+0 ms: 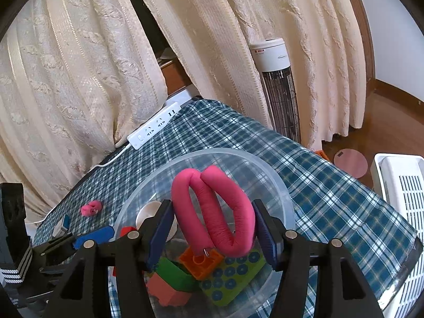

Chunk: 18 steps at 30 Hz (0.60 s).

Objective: Organize objects
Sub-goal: 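Carry the red block and pink curler over the clear bowl with both grippers, then lower the red block and pink curler into the bowl and open both grippers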

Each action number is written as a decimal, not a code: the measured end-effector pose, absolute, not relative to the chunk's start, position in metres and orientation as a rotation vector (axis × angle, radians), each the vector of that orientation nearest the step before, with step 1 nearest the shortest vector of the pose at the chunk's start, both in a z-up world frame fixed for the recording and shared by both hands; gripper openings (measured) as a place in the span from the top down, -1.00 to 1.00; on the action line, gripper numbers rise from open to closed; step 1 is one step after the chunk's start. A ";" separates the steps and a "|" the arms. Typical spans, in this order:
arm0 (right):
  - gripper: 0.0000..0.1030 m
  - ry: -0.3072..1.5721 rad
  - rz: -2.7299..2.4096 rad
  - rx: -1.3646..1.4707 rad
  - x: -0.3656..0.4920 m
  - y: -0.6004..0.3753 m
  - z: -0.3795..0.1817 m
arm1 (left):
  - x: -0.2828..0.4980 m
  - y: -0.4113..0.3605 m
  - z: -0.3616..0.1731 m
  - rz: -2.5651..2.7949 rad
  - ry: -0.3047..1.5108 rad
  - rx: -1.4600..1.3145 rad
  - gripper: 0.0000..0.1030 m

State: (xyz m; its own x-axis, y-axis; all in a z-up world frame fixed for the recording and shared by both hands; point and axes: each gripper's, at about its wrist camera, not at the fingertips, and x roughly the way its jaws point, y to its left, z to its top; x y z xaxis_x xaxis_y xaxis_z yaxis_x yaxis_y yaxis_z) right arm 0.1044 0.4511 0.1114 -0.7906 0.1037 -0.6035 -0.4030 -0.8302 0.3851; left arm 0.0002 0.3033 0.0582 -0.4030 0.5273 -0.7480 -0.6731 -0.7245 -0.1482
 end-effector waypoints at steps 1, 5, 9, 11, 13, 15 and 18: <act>-0.24 0.743 2.633 -0.842 0.105 0.451 0.112 | 0.000 0.302 0.058 2.154 0.231 -1.058 -0.02; -0.25 0.751 2.631 -0.838 0.105 0.449 0.113 | 0.000 0.296 0.059 2.184 0.237 -1.052 -0.02; -0.27 0.752 2.635 -0.836 0.105 0.446 0.114 | -0.001 0.290 0.059 2.213 0.247 -1.052 -0.03; -0.28 0.753 2.639 -0.834 0.105 0.444 0.115 | -0.003 0.287 0.058 2.218 0.244 -1.058 -0.03; -0.30 0.751 2.642 -0.833 0.104 0.442 0.116 | -0.004 0.284 0.057 2.223 0.237 -1.062 -0.04; -0.30 0.750 2.645 -0.834 0.104 0.440 0.117 | -0.004 0.283 0.057 2.227 0.239 -1.064 -0.04; -0.31 0.752 2.647 -0.835 0.104 0.439 0.117 | -0.005 0.281 0.055 2.234 0.246 -1.072 -0.04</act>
State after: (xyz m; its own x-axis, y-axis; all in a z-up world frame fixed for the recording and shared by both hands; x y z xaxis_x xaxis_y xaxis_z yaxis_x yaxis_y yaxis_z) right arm 0.1042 0.4387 0.1172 -0.7992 0.0932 -0.5938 -0.3914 -0.8304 0.3965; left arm -0.0053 0.2807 0.0547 -0.4628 0.4676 -0.7530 -0.6202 -0.7778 -0.1019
